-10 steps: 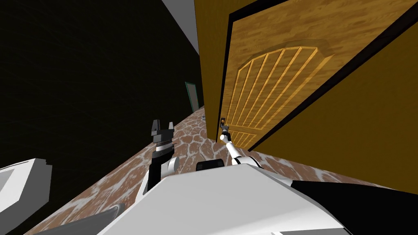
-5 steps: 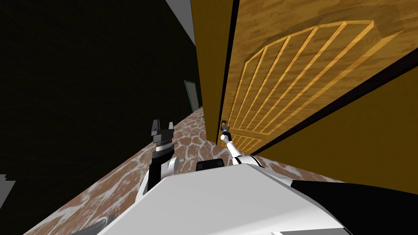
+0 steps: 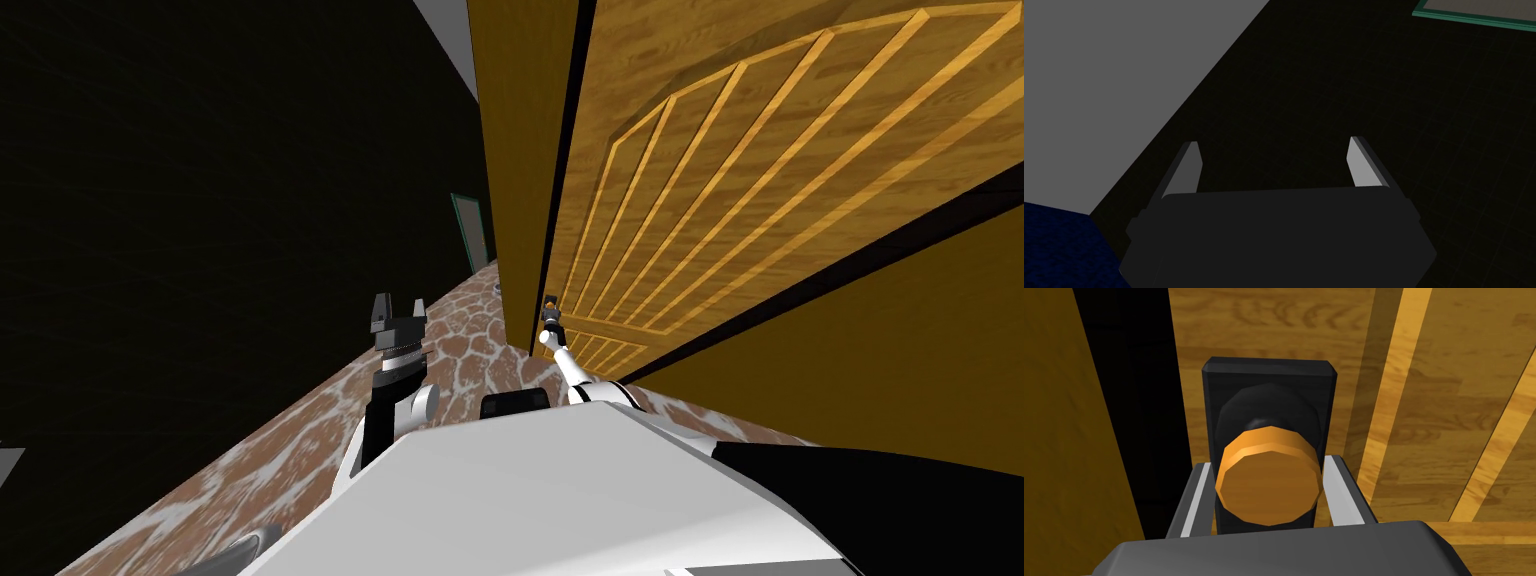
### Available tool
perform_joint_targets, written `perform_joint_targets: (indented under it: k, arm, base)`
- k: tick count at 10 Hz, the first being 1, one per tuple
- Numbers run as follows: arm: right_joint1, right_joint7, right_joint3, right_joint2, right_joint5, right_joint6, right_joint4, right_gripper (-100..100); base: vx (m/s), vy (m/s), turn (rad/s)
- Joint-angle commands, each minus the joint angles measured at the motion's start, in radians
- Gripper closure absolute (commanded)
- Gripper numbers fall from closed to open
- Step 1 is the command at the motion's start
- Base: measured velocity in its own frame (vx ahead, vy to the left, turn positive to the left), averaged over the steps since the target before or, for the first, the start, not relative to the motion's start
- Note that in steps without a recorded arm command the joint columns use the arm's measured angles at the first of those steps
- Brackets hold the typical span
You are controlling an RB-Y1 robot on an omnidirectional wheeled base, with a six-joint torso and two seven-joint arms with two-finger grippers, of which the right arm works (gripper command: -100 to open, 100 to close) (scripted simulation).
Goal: Push the door open
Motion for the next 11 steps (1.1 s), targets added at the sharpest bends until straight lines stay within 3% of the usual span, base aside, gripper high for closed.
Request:
perform_joint_targets:
  k: [1, 3, 4, 11]
  arm:
    - [0.002, 0.000, -0.003, -0.003, 0.000, -0.003, 0.000, 100]
    - [0.002, 0.000, -0.003, -0.003, 0.000, -0.003, 0.000, 100]
    - [0.004, -0.006, 0.013, -0.008, 0.003, 0.006, 0.000, 100]
    - [0.010, -0.052, 0.094, -0.033, 0.019, 0.032, -0.014, 100]
  base:
    - [-0.015, 0.006, -0.001]
    - [-0.004, 0.000, 0.002]
    - [-0.100, -0.034, 0.075]
    - [-0.217, -0.095, 0.099]
